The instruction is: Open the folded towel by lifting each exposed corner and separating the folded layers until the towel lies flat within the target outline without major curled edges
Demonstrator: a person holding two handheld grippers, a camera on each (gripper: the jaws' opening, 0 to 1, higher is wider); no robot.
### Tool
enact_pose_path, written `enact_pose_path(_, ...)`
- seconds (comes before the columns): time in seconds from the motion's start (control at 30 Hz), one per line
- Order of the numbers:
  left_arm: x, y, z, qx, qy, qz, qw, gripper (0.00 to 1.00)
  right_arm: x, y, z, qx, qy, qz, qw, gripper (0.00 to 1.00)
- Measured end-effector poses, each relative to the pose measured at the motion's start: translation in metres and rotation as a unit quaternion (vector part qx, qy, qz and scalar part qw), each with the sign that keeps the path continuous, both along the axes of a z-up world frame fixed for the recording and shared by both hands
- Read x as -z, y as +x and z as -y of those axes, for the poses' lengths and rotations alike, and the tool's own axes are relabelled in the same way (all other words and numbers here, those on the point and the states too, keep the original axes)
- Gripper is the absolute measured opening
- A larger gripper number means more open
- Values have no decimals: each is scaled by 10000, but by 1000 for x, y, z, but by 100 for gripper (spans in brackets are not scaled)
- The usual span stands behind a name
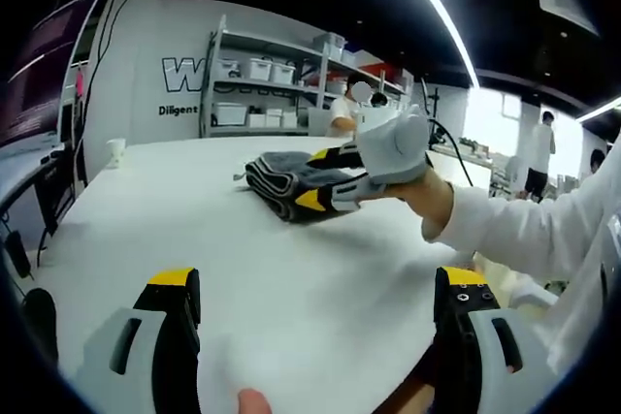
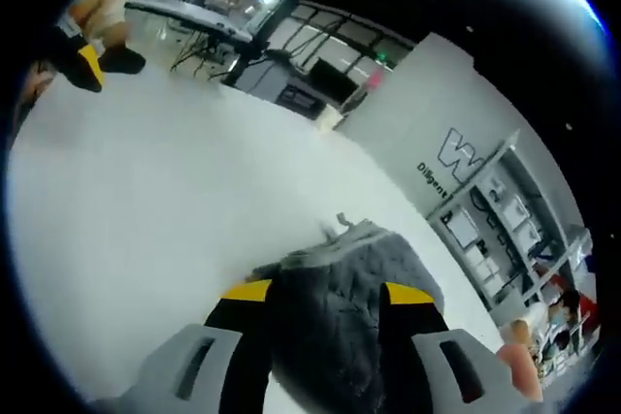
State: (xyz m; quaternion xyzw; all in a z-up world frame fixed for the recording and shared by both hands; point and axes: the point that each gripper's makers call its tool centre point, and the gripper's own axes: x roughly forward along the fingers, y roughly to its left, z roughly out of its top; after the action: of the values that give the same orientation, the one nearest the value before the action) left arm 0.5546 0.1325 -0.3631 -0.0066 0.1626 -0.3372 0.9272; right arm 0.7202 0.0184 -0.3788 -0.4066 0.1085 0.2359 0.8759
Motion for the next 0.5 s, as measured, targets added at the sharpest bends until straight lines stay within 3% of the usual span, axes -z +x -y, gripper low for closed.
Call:
enact_pose_path(0.23,0,-1,0,-3,-3,16,10000,100,2,-1,-9,-258,-429,234,9985,23)
enact_pose_path(0.5,-1,-3,1,-3,-13,16,10000,100,10,-4,-12,-403,-574,144,9974,9)
